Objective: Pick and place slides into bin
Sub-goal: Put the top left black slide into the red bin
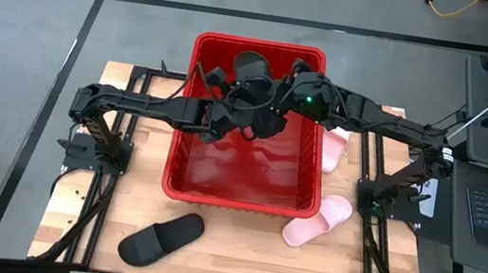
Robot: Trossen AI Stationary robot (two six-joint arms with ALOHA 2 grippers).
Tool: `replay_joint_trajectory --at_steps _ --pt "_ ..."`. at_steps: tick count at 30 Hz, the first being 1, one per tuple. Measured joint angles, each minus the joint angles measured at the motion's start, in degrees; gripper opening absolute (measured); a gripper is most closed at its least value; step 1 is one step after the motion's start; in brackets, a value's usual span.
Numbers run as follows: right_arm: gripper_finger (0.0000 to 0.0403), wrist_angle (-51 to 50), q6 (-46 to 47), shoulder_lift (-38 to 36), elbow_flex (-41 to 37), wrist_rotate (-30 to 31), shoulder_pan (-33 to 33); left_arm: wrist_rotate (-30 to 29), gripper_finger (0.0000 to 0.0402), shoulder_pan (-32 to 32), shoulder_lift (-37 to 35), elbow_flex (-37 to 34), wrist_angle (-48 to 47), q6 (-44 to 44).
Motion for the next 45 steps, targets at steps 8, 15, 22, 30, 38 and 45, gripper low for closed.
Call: replay_joint_trajectory --at_steps 8,15,22,30,38,45 --pt "0.0122 -0.24 0.18 -0.34 0.0 1.42 -0.36 0.57 0.0006 -0.11 0.0 -0.01 0.09 0.0" --pt "0.0122 -0.41 3.96 -0.34 0.0 -0.89 -0.57 0.63 0.0006 -0.54 0.0 0.01 1.12 1.96" --pt "0.0122 -0.18 3.76 -0.34 0.0 -1.39 -0.79 0.37 0.0006 -1.43 0.0 0.01 2.0 2.85" --pt "0.0089 0.11 4.24 -0.38 0.0 -1.97 -1.6 -0.39 0.0006 -2.86 0.0 -0.01 2.34 2.97" --pt "0.0014 -1.51 1.56 -0.4 0.0 -1.87 -1.6 -0.26 0.0017 -4.03 0.02 -0.01 2.55 2.95" --pt "0.0014 -3.0 -3.29 -0.42 -0.11 -1.16 -1.89 1.09 0.0058 -7.93 -1.64 0.03 3.26 4.84"
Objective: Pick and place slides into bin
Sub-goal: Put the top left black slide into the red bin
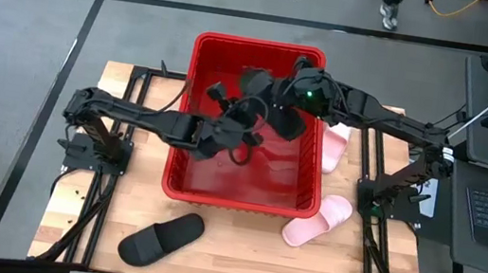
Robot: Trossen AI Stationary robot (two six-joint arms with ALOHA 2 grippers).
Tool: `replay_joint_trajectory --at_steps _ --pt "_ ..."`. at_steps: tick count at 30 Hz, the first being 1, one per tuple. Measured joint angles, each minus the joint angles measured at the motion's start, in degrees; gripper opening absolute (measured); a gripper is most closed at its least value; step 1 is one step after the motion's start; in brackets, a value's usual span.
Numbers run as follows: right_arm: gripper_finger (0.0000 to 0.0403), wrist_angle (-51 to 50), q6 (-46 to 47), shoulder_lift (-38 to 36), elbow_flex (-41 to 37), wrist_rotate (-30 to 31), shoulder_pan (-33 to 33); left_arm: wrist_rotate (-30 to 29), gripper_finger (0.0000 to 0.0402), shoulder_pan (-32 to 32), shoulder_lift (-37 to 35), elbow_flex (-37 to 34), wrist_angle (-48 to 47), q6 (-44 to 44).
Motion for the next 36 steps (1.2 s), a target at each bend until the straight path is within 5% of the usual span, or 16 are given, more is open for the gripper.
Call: replay_joint_trajectory --at_steps 7,13,18,23,28,36 --pt "0.0014 -0.08 0.02 -2.81 0.02 -7.9 -2.6 0.12 0.0056 -3.42 -3.76 0.0 -0.3 7.07" --pt "0.0014 -0.71 -2.91 -4.78 0.04 -17.19 -7.42 2.77 0.0011 -5.43 -8.18 0.0 -0.9 11.4" --pt "0.0014 -1.51 -4.52 -4.9 0.04 -29.03 -12.54 3.01 0.0002 -6.58 -11.77 0.0 -1.01 11.64" --pt "0.0013 -0.68 -7.46 -4.33 0.04 -33.68 -17.22 2.35 0.0002 -7.4 -14.21 0.0 -1.07 11.55" --pt "0.0013 6.08 -7.59 -2.43 -2.4 -43.57 -21.47 0.85 0.0001 -7.48 -14.68 0.0 -1.44 11.53" --pt "0.0013 16.6 -7.06 2.59 -8.62 -47.42 -24.92 -2.32 0.0001 -7.48 -14.68 0.0 -5.24 11.46"
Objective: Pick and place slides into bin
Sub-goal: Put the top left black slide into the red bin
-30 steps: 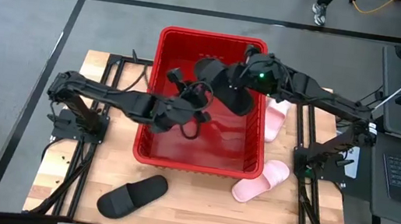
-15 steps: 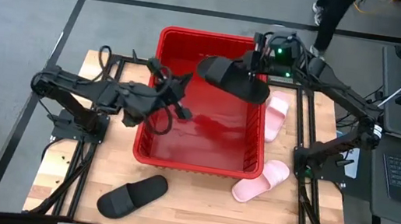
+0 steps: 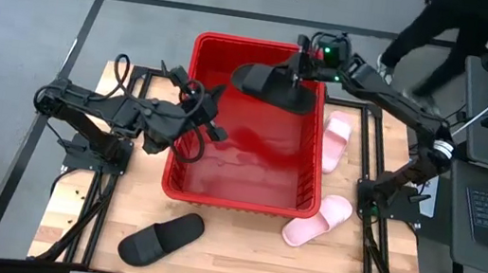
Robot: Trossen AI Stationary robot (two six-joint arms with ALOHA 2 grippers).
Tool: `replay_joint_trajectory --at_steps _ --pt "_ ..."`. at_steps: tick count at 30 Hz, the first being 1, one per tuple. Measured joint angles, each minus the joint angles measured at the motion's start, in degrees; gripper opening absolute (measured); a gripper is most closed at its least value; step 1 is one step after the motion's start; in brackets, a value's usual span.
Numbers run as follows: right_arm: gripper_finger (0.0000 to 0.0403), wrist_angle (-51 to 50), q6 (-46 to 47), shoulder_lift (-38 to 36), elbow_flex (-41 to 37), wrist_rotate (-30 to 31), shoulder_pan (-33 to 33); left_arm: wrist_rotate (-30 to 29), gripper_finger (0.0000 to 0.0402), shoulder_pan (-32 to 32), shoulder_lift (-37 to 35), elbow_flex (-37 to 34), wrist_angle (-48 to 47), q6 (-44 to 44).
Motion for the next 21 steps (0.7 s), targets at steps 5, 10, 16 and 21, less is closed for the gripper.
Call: replay_joint_trajectory --at_steps 5,10,16,21 --pt "0.0013 4.04 1.36 4.62 -0.08 -1.32 -0.01 0.1 0.0002 0.0 0.0 0.0 -1.94 0.01" --pt "0.0013 9.59 3.52 9.01 -0.08 -1.74 0.03 0.12 0.0002 0.0 0.0 -0.01 -2.19 0.0" --pt "0.0013 11.98 4.3 13.4 -0.08 -1.6 -0.12 0.14 0.0001 0.0 0.0 -0.02 -2.19 -0.24" --pt "0.0013 14.58 4.31 16.22 -0.08 -1.53 -0.64 0.16 0.0001 0.0 0.0 -0.02 -2.19 -1.44"
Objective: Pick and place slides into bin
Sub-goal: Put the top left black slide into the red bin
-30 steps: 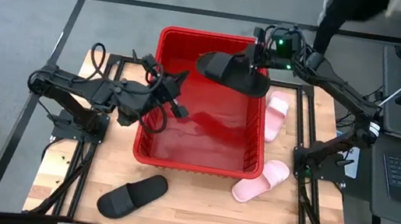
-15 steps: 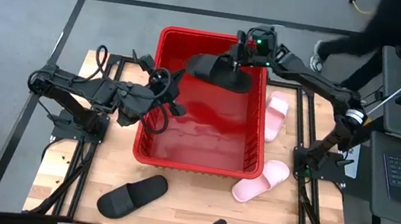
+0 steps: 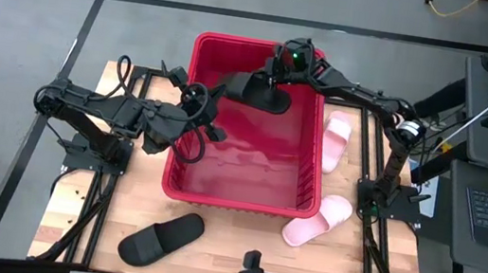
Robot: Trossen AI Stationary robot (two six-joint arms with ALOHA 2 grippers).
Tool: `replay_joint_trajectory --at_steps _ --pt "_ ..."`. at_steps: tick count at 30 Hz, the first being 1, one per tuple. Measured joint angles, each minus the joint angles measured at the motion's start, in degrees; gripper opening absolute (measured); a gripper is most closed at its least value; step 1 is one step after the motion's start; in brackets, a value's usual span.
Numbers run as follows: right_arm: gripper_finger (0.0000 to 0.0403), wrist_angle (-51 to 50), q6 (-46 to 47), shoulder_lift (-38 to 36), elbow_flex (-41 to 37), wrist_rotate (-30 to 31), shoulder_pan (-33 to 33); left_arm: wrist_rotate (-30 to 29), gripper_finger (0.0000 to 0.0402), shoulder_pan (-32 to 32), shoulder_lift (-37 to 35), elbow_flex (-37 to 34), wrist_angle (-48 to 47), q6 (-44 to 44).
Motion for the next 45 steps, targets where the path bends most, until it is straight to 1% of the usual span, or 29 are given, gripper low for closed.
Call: replay_joint_trajectory --at_steps 4,9,14,17,23,30,32,34,36,42,45 --pt "0.0013 2.99 0.14 1.26 0.0 0.03 -0.97 0.0 0.0002 0.0 0.0 0.0 -0.02 -0.57" --pt "0.0013 3.92 0.04 1.97 0.0 -0.13 -2.33 0.0 0.0001 0.0 0.0 0.0 -0.02 -1.16" --pt "0.0013 3.02 -0.07 3.23 0.0 -4.97 -3.84 0.07 0.0002 0.0 0.02 0.0 -0.04 -1.13" --pt "0.0013 2.99 -0.54 4.09 0.0 -6.01 -4.18 0.09 0.0001 0.0 0.02 0.0 -0.04 -1.11" --pt "0.0013 2.78 -4.16 6.42 0.0 -5.99 -4.24 0.46 0.0001 0.0 0.02 0.0 -0.28 -1.37" --pt "0.0013 3.08 -4.52 8.41 0.0 -5.8 -4.24 0.46 0.0001 0.0 0.02 0.0 -0.39 -1.54" --pt "0.0013 3.52 -5.34 8.46 0.0 -4.2 -4.21 0.46 0.0001 0.0 0.02 0.0 -0.39 -1.57" --pt "0.0013 3.18 -7.19 8.51 0.0 -0.55 -4.15 0.46 0.0002 0.0 0.02 0.0 -0.37 -1.6" --pt "0.0013 3.0 -8.08 8.65 0.0 0.67 -4.14 0.48 0.0002 0.0 0.02 0.0 -0.38 -1.62" --pt "0.0013 3.27 -10.5 8.66 0.0 0.67 -4.16 0.49 0.0002 0.0 0.02 -0.02 -0.38 -1.62" --pt "0.0013 2.81 -10.58 8.66 0.0 -0.99 -4.24 0.51 0.0001 0.0 0.02 -0.02 -0.37 -1.62"
